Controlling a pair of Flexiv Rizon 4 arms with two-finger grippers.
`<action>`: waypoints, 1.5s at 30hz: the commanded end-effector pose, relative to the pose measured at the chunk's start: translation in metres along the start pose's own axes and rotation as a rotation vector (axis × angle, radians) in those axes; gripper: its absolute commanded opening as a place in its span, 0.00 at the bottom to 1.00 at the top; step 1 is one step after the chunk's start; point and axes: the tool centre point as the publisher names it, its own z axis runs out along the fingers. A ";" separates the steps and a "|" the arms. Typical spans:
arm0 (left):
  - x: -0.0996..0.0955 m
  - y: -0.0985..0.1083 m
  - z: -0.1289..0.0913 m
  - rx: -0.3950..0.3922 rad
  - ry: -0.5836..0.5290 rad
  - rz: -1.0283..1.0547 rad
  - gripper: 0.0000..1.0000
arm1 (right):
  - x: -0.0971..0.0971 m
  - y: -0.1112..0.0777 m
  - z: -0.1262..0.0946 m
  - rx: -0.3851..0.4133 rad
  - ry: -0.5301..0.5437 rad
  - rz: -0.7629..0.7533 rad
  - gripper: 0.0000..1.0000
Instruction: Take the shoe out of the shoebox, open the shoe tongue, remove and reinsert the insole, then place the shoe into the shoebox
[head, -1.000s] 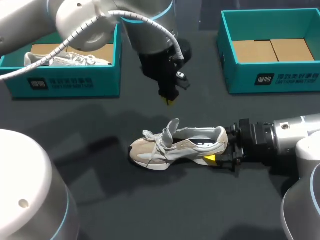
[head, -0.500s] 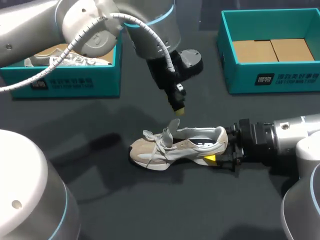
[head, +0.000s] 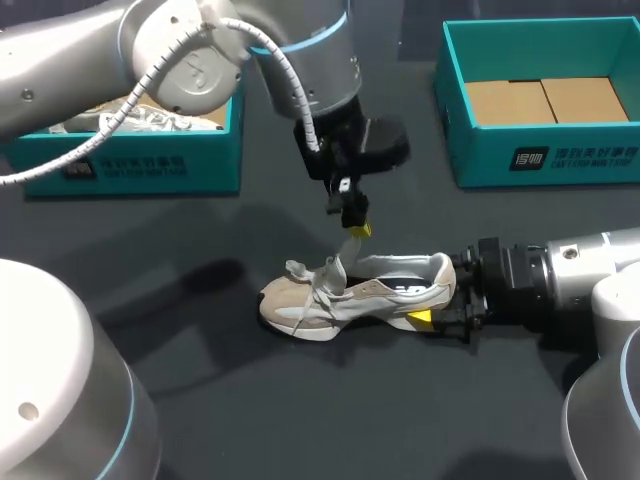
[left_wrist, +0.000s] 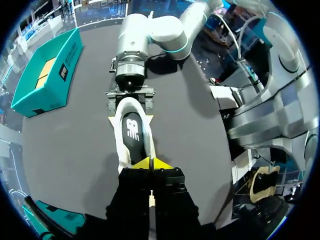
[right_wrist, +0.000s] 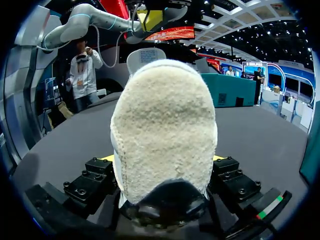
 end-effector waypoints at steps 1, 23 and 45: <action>-0.017 -0.018 0.036 -0.049 0.085 0.085 0.00 | 0.001 0.000 0.000 0.003 0.000 -0.001 0.00; -0.026 -0.029 0.074 -0.066 0.141 0.045 0.00 | 0.001 0.000 0.000 0.003 0.000 -0.001 0.00; -0.035 -0.031 0.104 -0.088 0.140 -0.012 0.00 | 0.001 0.000 0.000 0.003 0.000 -0.001 0.00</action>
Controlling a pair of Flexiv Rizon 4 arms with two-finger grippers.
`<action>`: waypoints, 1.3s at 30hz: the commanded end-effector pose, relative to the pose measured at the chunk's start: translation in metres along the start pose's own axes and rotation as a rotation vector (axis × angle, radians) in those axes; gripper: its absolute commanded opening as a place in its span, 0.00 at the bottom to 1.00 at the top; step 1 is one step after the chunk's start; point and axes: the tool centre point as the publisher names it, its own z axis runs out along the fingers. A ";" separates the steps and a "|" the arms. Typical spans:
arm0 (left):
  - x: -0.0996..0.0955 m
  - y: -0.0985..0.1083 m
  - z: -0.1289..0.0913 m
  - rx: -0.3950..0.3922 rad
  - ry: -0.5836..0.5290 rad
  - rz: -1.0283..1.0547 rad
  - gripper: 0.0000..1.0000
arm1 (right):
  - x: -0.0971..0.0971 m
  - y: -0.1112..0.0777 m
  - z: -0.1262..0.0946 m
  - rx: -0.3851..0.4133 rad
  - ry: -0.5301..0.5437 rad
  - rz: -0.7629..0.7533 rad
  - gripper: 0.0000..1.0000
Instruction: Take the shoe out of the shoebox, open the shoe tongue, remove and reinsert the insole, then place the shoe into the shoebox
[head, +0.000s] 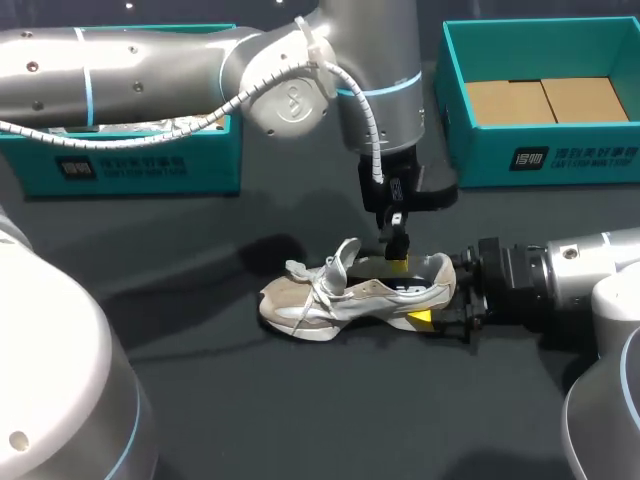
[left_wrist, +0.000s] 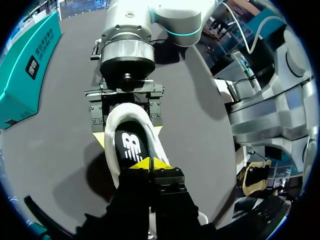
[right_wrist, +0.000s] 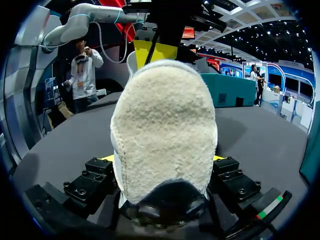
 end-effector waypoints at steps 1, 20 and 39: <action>-0.008 -0.004 0.013 -0.007 0.007 -0.014 0.00 | 0.001 0.000 0.000 0.003 0.000 0.000 0.00; -0.008 0.024 0.044 -0.076 0.045 -0.072 0.00 | 0.001 0.000 0.000 0.003 0.000 0.000 0.00; 0.014 0.050 0.062 -0.117 0.013 -0.042 0.37 | 0.001 0.000 0.000 0.003 0.000 0.000 0.00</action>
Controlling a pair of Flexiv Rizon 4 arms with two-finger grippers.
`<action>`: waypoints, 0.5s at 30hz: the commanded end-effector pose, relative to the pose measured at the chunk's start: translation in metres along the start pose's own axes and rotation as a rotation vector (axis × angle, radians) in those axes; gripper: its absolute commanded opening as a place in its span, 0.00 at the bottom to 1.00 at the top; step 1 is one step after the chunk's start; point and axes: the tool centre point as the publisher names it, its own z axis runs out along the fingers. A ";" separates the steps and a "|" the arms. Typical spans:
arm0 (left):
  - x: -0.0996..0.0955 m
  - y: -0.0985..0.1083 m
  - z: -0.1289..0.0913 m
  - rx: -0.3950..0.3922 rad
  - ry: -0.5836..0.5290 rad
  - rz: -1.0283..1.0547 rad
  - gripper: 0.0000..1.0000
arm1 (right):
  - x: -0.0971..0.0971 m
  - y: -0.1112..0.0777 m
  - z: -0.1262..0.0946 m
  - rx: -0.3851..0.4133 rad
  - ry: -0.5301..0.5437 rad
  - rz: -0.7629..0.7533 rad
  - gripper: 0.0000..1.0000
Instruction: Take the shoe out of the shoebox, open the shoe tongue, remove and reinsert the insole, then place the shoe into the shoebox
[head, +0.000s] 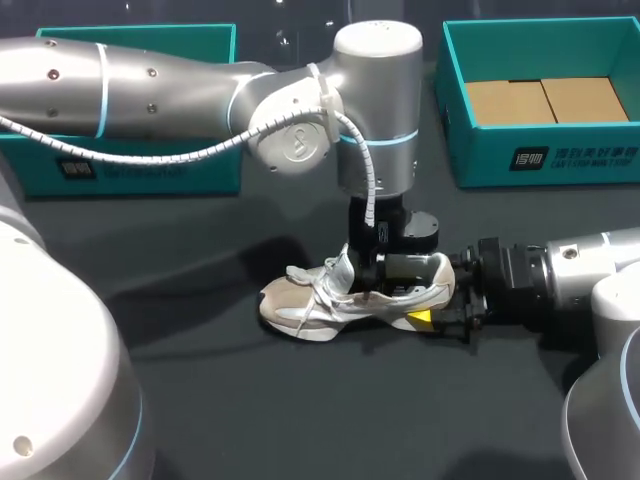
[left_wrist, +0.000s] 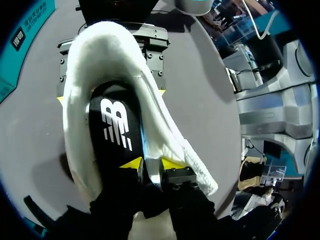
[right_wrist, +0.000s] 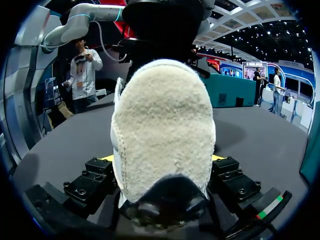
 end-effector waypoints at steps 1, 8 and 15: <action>0.006 0.006 0.008 0.016 -0.038 -0.009 0.40 | 0.001 0.000 -0.001 0.004 0.000 0.000 0.00; -0.006 0.001 0.023 0.017 -0.123 -0.032 0.46 | 0.001 0.000 -0.001 0.004 0.000 0.000 0.00; -0.024 -0.003 0.036 -0.005 -0.251 -0.061 0.44 | 0.001 0.000 -0.001 0.004 0.000 0.000 0.00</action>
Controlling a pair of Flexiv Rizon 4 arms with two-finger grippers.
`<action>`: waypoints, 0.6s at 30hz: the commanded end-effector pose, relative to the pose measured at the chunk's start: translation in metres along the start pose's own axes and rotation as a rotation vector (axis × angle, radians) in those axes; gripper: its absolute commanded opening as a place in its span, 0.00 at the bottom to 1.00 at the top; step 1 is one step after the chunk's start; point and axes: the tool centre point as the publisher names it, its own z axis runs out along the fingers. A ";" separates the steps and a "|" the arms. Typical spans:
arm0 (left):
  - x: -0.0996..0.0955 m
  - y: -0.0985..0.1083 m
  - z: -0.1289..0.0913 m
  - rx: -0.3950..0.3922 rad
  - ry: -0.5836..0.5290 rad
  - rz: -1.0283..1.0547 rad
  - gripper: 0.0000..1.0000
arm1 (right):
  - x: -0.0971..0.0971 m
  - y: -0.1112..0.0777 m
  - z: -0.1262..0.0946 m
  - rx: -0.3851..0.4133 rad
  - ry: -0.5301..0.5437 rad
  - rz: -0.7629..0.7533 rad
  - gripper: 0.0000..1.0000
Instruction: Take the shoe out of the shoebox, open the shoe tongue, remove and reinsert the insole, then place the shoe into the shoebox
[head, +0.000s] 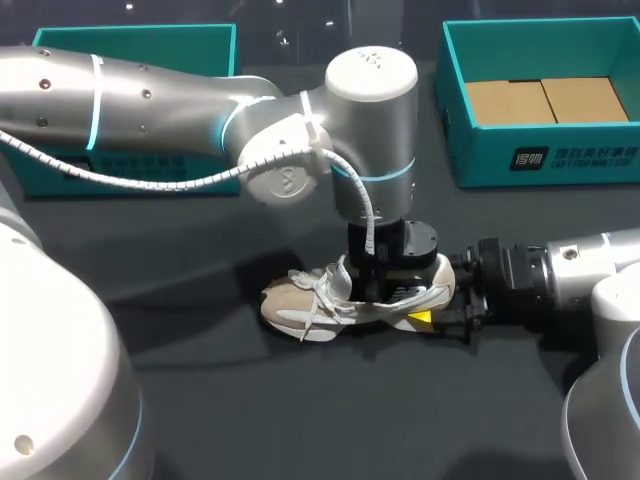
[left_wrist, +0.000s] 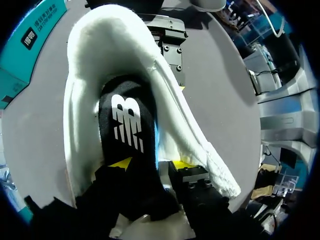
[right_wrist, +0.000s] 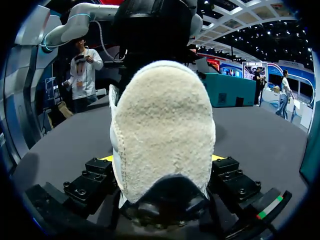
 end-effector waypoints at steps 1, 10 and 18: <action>-0.005 -0.004 0.023 -0.015 -0.069 -0.018 0.44 | 0.001 0.001 0.000 0.002 0.001 0.000 0.00; -0.030 -0.002 0.025 -0.016 -0.120 -0.094 0.00 | 0.001 0.001 0.000 0.002 0.001 0.000 0.00; -0.029 0.007 0.014 0.032 -0.049 -0.119 0.00 | 0.001 0.001 0.000 0.002 0.001 0.000 0.00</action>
